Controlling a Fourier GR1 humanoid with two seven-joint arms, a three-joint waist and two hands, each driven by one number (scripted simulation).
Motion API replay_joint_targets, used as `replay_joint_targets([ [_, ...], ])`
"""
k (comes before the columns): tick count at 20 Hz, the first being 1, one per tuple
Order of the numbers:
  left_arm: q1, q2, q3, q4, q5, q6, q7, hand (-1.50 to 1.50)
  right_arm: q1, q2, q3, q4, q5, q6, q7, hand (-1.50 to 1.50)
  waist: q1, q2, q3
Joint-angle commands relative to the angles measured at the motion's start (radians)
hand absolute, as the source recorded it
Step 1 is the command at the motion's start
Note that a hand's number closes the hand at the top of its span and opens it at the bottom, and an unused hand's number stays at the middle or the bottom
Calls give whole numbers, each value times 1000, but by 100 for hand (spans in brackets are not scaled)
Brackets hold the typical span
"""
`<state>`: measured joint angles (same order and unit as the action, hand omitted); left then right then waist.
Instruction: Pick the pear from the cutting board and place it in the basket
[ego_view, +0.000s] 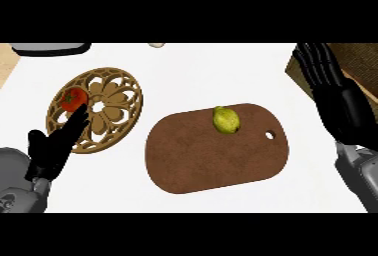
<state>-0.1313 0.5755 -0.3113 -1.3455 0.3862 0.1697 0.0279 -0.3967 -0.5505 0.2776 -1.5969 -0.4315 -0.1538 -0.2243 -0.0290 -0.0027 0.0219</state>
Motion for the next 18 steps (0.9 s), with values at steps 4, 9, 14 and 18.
replay_joint_targets([
  [4,-90,-12,31,-25,-10,30,3,0,-24,250,-90,182,-363,191,-66,150,120,55,-3],
  [9,-117,-53,35,-30,29,27,35,0,-115,253,-11,192,-344,544,-230,-150,143,46,-10],
  [14,-109,-14,93,3,38,19,82,0,-253,324,-85,522,-379,700,-310,-150,71,14,-21],
  [18,-142,-79,93,65,14,44,63,0,-442,211,-161,652,-503,753,-58,-150,50,12,-22],
])
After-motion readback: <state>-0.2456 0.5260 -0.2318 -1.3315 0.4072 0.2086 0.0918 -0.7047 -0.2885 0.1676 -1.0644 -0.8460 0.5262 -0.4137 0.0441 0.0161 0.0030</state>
